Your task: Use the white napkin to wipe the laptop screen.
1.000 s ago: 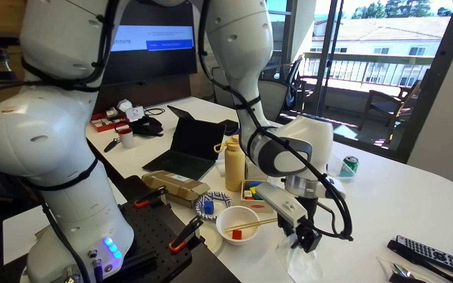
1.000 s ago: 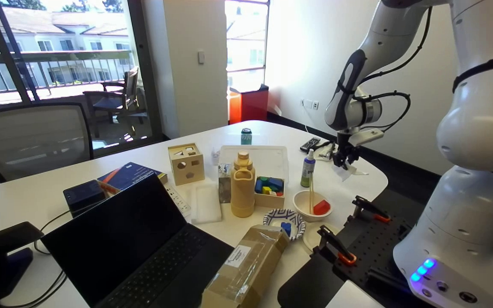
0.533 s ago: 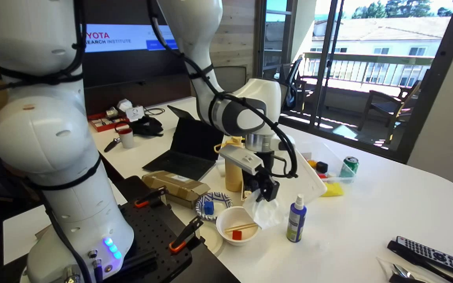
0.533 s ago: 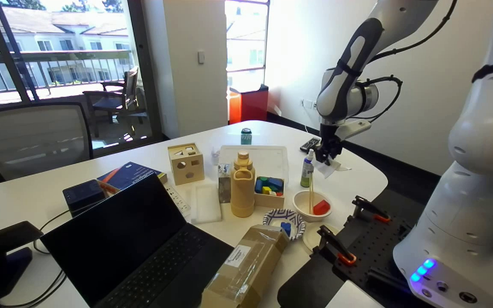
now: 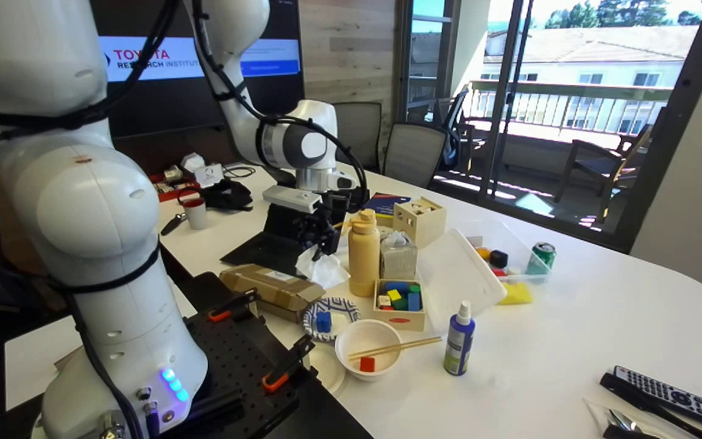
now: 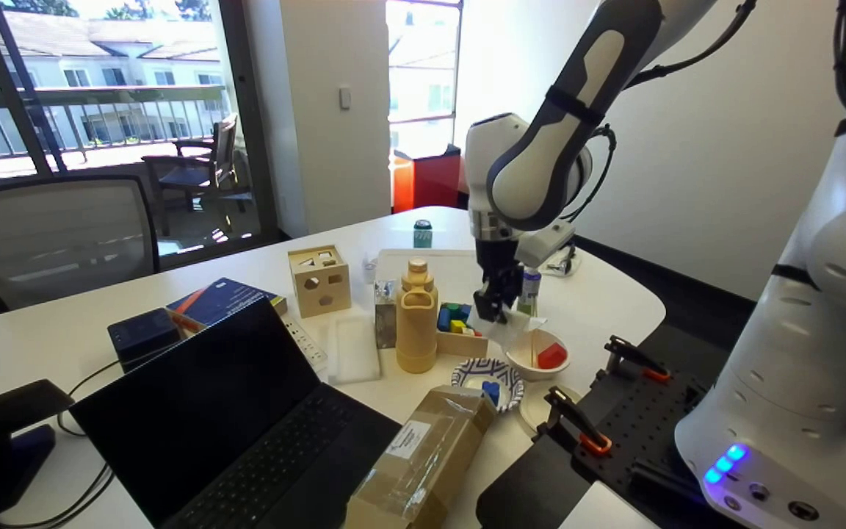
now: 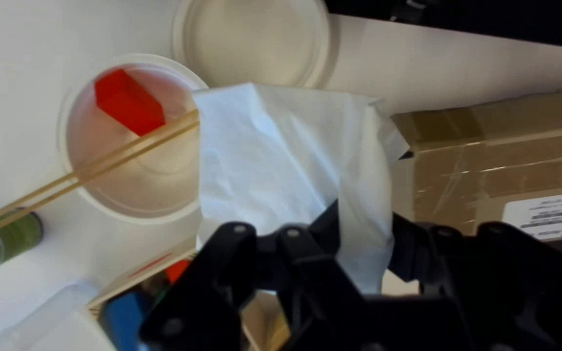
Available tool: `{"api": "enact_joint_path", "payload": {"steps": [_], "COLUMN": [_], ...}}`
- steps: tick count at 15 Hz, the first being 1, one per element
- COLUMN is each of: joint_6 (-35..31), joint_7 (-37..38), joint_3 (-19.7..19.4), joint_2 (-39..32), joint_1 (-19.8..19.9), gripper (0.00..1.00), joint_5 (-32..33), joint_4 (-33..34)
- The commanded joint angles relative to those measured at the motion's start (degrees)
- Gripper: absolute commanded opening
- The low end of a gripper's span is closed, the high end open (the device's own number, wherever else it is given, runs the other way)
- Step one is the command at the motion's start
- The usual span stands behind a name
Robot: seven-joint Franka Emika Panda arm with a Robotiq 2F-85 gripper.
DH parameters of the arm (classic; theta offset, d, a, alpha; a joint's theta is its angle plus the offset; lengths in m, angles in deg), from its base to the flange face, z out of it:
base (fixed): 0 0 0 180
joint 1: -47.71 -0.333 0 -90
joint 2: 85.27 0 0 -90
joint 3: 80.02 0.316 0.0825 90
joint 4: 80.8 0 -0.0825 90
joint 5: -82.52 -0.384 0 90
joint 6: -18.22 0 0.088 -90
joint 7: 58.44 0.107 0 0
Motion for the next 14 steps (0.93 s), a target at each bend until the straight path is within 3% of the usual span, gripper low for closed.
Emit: {"api": "enact_joint_path", "payload": {"steps": [1, 3, 5, 9, 13, 14], "joint_6": [1.8, 1.1, -4.52, -19.78, -24.64, -23.39], "joint_7": [1.56, 1.31, 2.0, 2.87, 0.23, 1.37], "joint_3": [7.88, 11.33, 12.83, 11.69, 11.85, 11.67], "joint_2": [-0.5, -3.58, -7.0, -18.28, -30.55, -24.46], "joint_1": [-6.63, -9.32, -11.13, -12.76, -11.11, -11.87], "gripper": [0.03, 0.03, 0.03, 0.03, 0.03, 0.03], "joint_5": [-7.71, -11.21, -11.18, -9.39, -10.09, -10.04], "joint_4": [2.27, 6.1, 9.41, 18.89, 29.11, 23.65]}}
